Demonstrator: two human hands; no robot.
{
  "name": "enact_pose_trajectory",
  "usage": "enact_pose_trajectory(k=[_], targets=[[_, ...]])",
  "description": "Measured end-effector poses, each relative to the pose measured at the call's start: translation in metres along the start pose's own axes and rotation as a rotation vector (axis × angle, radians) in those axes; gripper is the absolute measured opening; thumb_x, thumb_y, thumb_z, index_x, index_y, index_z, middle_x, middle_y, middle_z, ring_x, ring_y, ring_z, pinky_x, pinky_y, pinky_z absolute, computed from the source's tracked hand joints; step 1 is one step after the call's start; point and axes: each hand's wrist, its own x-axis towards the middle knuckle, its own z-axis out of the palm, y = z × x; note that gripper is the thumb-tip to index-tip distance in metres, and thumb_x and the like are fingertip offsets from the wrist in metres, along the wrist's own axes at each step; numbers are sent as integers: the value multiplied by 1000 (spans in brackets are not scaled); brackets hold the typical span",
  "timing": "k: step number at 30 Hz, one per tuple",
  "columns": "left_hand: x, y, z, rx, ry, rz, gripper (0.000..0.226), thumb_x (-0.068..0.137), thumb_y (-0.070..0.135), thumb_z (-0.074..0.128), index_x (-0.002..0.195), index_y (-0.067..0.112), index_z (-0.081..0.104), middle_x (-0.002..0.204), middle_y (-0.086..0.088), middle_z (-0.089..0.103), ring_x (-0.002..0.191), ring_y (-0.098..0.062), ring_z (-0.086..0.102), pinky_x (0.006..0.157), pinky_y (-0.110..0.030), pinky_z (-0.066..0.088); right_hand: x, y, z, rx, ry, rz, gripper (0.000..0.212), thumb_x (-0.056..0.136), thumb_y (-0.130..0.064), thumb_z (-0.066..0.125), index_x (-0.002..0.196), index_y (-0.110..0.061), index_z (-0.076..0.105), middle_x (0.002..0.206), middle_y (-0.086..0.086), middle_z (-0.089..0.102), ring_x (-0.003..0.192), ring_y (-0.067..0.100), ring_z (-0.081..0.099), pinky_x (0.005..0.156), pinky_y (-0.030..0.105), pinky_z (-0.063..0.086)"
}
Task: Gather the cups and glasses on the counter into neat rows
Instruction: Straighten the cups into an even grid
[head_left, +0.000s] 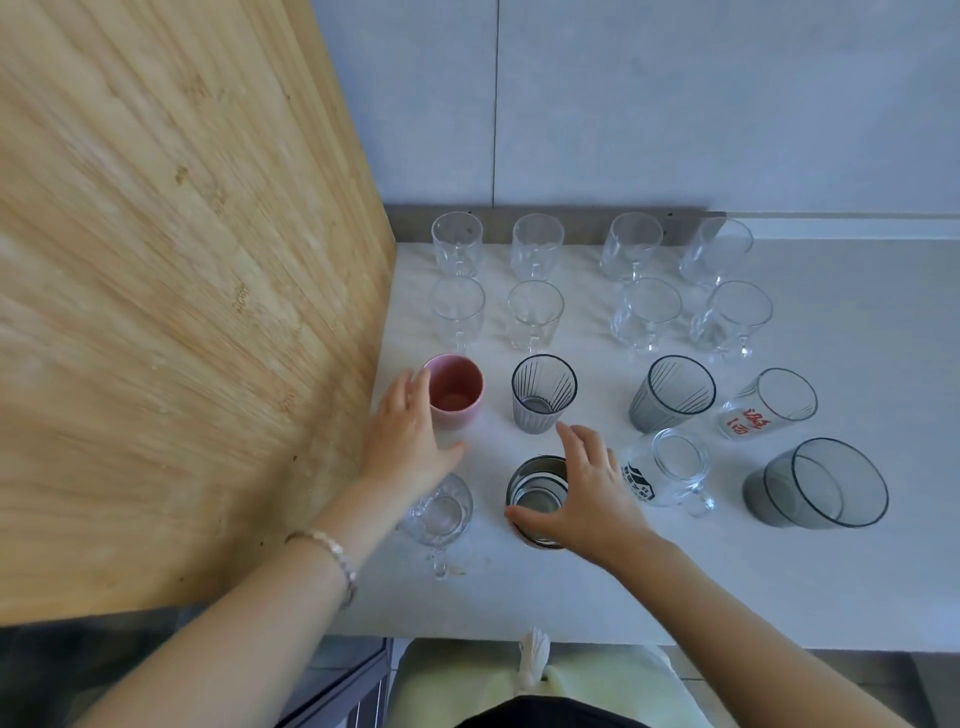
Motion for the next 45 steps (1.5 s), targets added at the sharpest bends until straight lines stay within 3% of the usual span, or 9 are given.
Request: enact_pose_trajectory(k=[6,12,16,19,22,30,39,42,45], targets=[[58,17,-20,278,-297,80,98,72,28,69,148,30,6,156,-1,15,136,-28,37,104,-42,39,4,-2,-10,-213,-256,-78,105,67,-49,74,149,-26,13,147,-2,27,132,23,36,105,37,40],[55,17,-11,197,-275,-221,68,64,51,62,124,30,37,119,-14,47,70,-28,64,66,-28,54,2,2,-8,-215,-212,-88,105,69,-53,72,150,-27,11,146,-5,29,132,21,36,103,34,40],[58,4,1,-103,-236,-488,81,61,64,57,125,22,31,49,-6,69,107,-21,56,82,-32,55,0,3,-9,-205,-199,-88,105,68,-56,71,150,-27,12,147,-5,29,132,20,36,103,35,40],[61,3,3,-194,-176,-531,94,50,70,62,125,22,33,86,-15,73,109,-24,56,83,-35,56,-2,4,-8,-199,-188,-83,105,69,-58,71,149,-27,12,147,-6,29,132,19,36,101,35,40],[60,4,7,-217,-139,-525,80,53,71,61,111,22,35,39,1,65,103,-26,61,81,-36,56,-2,4,-8,-204,-176,-81,105,69,-59,70,150,-27,12,146,-6,30,132,18,36,101,35,41],[57,10,7,-106,-195,-406,91,37,80,53,112,32,36,97,-19,66,82,-22,67,79,-36,57,-2,4,-7,-200,-175,-71,104,69,-58,70,150,-26,12,147,-5,30,132,19,36,102,34,40],[49,18,6,120,-201,-353,98,66,80,43,143,26,15,132,-17,45,116,-30,52,89,-38,46,-6,8,-7,-138,-177,-52,111,66,-62,71,151,-26,9,148,-6,27,135,19,35,107,36,39],[30,40,2,306,-28,-89,90,82,67,40,148,16,7,153,-15,13,140,-37,21,111,-49,24,-9,18,-20,20,-97,-13,97,76,-59,65,151,-24,14,148,-5,30,134,18,38,107,34,37],[2,67,2,209,35,277,90,76,68,38,141,6,33,146,-16,37,134,-34,39,105,-43,35,-6,44,-41,53,160,17,67,86,-42,61,143,-18,36,141,0,42,129,21,45,105,29,36]])
